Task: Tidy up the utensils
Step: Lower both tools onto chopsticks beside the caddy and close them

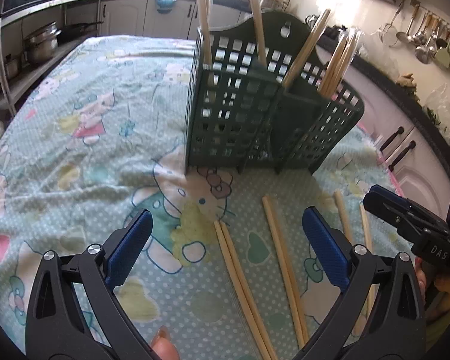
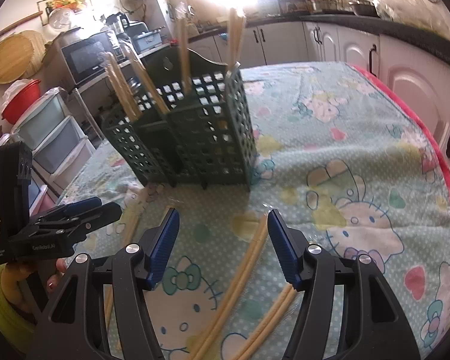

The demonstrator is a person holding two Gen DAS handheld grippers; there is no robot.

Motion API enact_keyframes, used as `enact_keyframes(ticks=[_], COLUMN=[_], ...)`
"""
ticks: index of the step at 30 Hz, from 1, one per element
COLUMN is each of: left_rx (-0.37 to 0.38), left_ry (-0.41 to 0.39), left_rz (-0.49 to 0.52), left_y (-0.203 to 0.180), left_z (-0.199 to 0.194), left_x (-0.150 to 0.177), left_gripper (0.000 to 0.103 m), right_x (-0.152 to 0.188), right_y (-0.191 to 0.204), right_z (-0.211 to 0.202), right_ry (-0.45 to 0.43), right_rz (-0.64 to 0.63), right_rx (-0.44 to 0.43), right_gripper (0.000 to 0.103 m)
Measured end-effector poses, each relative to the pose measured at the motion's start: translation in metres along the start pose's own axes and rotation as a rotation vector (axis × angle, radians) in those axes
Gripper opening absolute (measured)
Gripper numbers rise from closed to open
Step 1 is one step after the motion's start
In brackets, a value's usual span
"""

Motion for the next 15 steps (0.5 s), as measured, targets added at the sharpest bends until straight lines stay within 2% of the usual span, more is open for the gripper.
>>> enact_keyframes(ticks=[5, 10, 15], left_rx=[-0.003, 0.020, 0.010], left_ry=[0.049, 0.095, 0.109], left_rz=[0.000, -0.006, -0.003], left_y=[0.000, -0.001, -0.002], left_z=[0.011, 0.021, 0.028], left_x=[0.007, 0.013, 0.015], left_gripper=[0.091, 0.064, 0.058], right_x=[0.004, 0.007, 0.007], right_y=[-0.009, -0.014, -0.015], right_z=[0.009, 0.018, 0.025], right_ry=[0.027, 0.055, 0.073], right_rz=[0.018, 0.033, 0.033], right_rx=[0.011, 0.014, 0.012], right_gripper=[0.059, 0.059, 0.059])
Point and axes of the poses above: each gripper's, at about its wrist camera, not at the fingertips, and z roughly the way its jaws point, y to its left, x to its underside, the point moved 5 cm from there along z, roughly the way its jaws point, and after that the axes turned 3 degrees about x, right-handed, at the moved point
